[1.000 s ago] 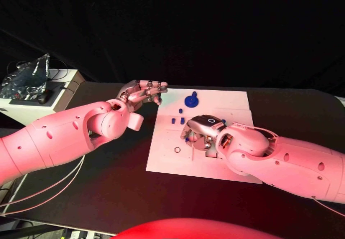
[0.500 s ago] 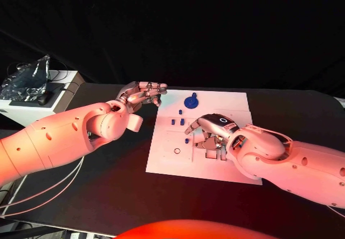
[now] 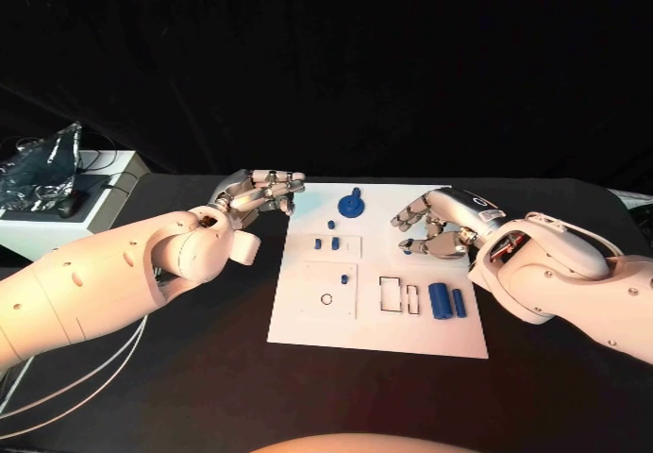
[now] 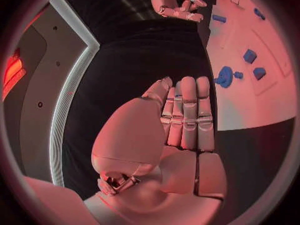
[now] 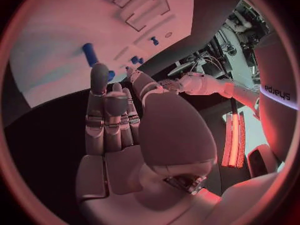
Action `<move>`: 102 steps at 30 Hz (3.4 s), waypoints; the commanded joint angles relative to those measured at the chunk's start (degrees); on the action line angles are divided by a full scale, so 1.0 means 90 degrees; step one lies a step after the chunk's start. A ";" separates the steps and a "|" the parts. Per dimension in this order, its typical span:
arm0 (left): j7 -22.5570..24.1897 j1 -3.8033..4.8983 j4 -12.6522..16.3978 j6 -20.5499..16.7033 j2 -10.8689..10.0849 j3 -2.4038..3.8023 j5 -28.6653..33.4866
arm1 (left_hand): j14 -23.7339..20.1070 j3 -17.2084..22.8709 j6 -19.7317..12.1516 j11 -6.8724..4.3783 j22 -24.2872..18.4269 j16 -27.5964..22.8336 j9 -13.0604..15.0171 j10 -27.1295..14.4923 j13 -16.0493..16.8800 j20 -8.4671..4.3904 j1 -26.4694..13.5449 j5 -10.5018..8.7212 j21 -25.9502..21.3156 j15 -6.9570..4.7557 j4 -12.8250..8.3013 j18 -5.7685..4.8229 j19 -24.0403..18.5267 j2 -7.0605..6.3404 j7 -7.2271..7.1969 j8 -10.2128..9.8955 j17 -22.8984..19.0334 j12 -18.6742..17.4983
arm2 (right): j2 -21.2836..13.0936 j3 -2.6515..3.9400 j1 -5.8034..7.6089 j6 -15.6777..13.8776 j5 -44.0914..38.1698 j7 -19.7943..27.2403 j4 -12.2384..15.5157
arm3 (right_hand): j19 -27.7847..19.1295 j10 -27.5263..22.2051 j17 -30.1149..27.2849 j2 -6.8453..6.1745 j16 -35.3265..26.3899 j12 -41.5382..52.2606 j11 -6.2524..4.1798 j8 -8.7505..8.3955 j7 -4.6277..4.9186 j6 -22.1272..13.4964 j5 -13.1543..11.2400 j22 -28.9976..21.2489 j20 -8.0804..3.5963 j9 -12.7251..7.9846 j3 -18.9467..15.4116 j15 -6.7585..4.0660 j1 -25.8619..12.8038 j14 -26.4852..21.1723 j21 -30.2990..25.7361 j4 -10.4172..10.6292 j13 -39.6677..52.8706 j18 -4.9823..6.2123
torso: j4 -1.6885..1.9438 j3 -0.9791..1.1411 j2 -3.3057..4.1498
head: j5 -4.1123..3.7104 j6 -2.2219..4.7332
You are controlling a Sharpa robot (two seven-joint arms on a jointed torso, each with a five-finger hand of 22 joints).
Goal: Assemble the parts on the task board
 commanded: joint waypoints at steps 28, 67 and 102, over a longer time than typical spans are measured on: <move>0.0050 0.0001 -0.0025 0.0143 0.0047 0.0005 0.0015 | 0.0029 -0.0016 -0.0004 0.0012 0.0010 -0.0038 0.0009 -0.0032 -0.0005 -0.0003 -0.0007 0.0000 -0.0033 0.0011 0.0009 -0.0026 0.0035 0.0049 -0.0016 0.0006 0.0009 -0.0009 | 0.0385 -0.0051 0.0064 0.1516 -0.0814 -0.0288 -0.0830 | 0.0257 -0.0057 0.0025 0.0112 0.0101 -0.0006 0.0002 -0.0027 -0.0113 -0.0201 -0.0051 -0.0126 -0.0008 -0.0012 -0.0678 0.0003 0.0150 -0.0003 -0.0061 0.0286 0.0004 -0.0003 | -0.0004 -0.0004 0.0000 | -0.0065 0.0048; -0.0028 0.0001 -0.0024 0.0204 0.0043 0.0005 0.0009 | 0.0034 0.0002 0.0015 0.0007 0.0047 -0.0047 0.0009 -0.0027 -0.0004 -0.0015 0.0029 0.0002 -0.0064 0.0005 -0.0016 -0.0031 0.0054 0.0063 -0.0018 0.0006 0.0024 -0.0003 | 0.0561 -0.0053 0.0011 0.1445 -0.0782 -0.0293 -0.0812 | 0.0237 0.0538 0.0185 0.0035 0.0217 -0.0016 -0.0129 -0.0023 -0.0032 0.0309 -0.0249 0.0181 -0.0121 -0.0016 0.0667 -0.0089 -0.0484 0.0025 -0.0043 0.0205 0.0009 -0.0123 | -0.0018 -0.0004 -0.0007 | -0.0011 -0.0044; -0.0053 0.0001 -0.0019 0.0225 0.0026 0.0005 -0.0008 | 0.0034 0.0045 0.0046 0.0001 0.0109 -0.0049 0.0009 -0.0024 -0.0004 -0.0021 0.0054 0.0008 -0.0067 -0.0001 -0.0085 -0.0029 0.0054 0.0087 -0.0022 0.0006 0.0035 0.0001 | 0.0656 -0.0053 -0.0020 0.0807 -0.0389 -0.0582 -0.0867 | 0.0241 0.1559 0.0371 0.0665 0.0323 -0.0007 -0.0468 0.0024 -0.0337 0.1071 -0.0634 0.0269 -0.0350 0.0065 0.0709 -0.0335 -0.0262 0.0068 -0.0017 0.0299 0.0030 -0.0371 | -0.0012 -0.0003 -0.0006 | -0.0013 -0.0093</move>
